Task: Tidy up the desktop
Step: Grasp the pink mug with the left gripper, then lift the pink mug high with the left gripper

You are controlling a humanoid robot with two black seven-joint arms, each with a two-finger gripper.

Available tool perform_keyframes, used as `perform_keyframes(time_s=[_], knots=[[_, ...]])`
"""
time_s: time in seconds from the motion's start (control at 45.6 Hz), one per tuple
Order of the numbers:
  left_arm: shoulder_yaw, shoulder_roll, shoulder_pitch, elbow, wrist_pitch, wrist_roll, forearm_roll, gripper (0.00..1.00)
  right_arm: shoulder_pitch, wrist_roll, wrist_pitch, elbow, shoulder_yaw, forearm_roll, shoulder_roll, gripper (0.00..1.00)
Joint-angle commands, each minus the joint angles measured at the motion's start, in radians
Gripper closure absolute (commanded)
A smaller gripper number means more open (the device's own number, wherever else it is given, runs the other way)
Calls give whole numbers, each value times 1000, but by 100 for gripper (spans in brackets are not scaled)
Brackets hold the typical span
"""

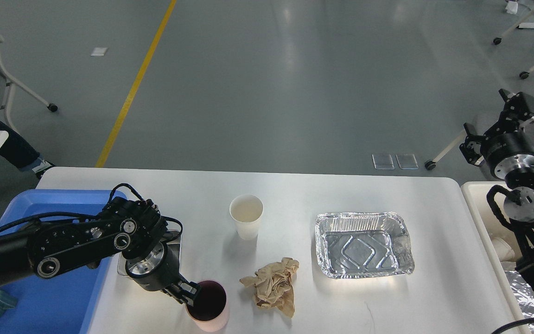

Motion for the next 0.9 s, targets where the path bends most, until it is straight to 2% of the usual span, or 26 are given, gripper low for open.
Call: perform_keyframes(time_s=[0.0, 0.154, 0.724, 0.878], knots=[[0, -1, -2, 2, 6, 3, 14, 87, 0, 0, 0, 1, 0, 0, 0, 0], [-2, 4, -5, 2, 9, 16, 16, 100, 0, 0, 0, 1, 0, 0, 0, 0], [-18, 8, -20, 2, 52, 17, 59, 100, -6, 0, 0, 1, 1, 0, 0, 0], [-55, 11, -49, 2, 89, 7, 59, 100, -6, 0, 0, 0, 1, 0, -1, 0]])
